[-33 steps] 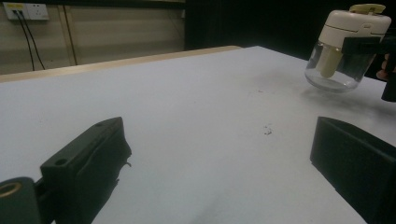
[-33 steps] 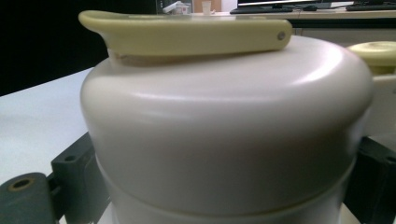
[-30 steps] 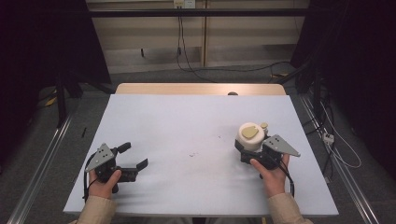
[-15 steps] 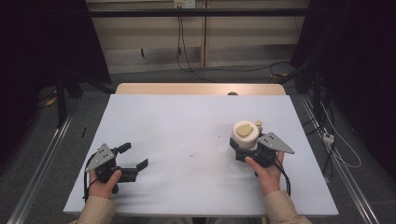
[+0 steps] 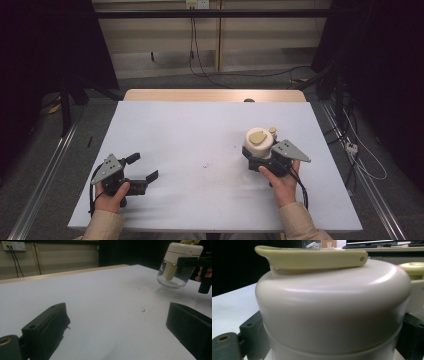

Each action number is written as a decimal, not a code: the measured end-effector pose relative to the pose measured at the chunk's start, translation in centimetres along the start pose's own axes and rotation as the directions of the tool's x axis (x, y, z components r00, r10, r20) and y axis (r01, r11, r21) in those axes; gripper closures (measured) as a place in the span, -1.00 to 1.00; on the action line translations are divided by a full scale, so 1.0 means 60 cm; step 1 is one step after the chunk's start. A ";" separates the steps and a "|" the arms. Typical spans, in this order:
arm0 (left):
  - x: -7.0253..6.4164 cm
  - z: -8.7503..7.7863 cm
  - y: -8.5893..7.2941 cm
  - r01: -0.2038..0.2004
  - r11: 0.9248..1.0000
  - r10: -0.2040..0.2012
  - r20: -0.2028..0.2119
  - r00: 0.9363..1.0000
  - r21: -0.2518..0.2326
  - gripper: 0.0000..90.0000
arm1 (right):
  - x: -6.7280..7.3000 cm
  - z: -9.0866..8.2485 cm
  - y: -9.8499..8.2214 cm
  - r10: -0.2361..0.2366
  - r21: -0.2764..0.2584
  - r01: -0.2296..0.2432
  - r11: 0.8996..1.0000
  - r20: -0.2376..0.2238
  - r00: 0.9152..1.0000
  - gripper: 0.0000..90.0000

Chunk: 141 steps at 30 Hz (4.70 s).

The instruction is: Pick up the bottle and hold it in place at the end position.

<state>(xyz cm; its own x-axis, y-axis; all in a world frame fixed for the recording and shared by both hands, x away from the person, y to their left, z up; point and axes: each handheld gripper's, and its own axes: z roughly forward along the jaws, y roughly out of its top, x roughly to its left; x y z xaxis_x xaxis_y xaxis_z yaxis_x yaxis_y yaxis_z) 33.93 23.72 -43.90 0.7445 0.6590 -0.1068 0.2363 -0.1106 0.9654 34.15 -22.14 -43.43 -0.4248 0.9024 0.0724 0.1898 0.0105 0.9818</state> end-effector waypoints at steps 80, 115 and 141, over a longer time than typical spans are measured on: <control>0.000 0.000 -0.002 0.008 1.000 -0.008 0.007 1.000 0.000 -0.92 | 0.054 0.099 0.015 -0.013 0.006 0.014 1.000 -0.087 0.996 -0.84; 0.002 -0.001 -0.003 0.004 1.000 -0.005 0.006 1.000 0.008 -0.92 | 0.067 0.130 0.019 -0.020 0.003 0.021 1.000 -0.116 0.993 -0.84; 0.002 -0.001 -0.004 0.014 1.000 -0.014 -0.001 1.000 0.005 -0.92 | 0.076 0.149 0.020 -0.025 0.002 0.026 1.000 -0.134 0.991 -0.84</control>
<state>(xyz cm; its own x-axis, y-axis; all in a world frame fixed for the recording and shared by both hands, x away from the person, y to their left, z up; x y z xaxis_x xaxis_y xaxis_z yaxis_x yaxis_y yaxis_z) 33.92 23.85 -44.11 0.7409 0.6608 -0.1200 0.2495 -0.1049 0.9627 40.38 -14.16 -43.48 -0.5445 0.8358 0.0704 0.1804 0.0348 0.9830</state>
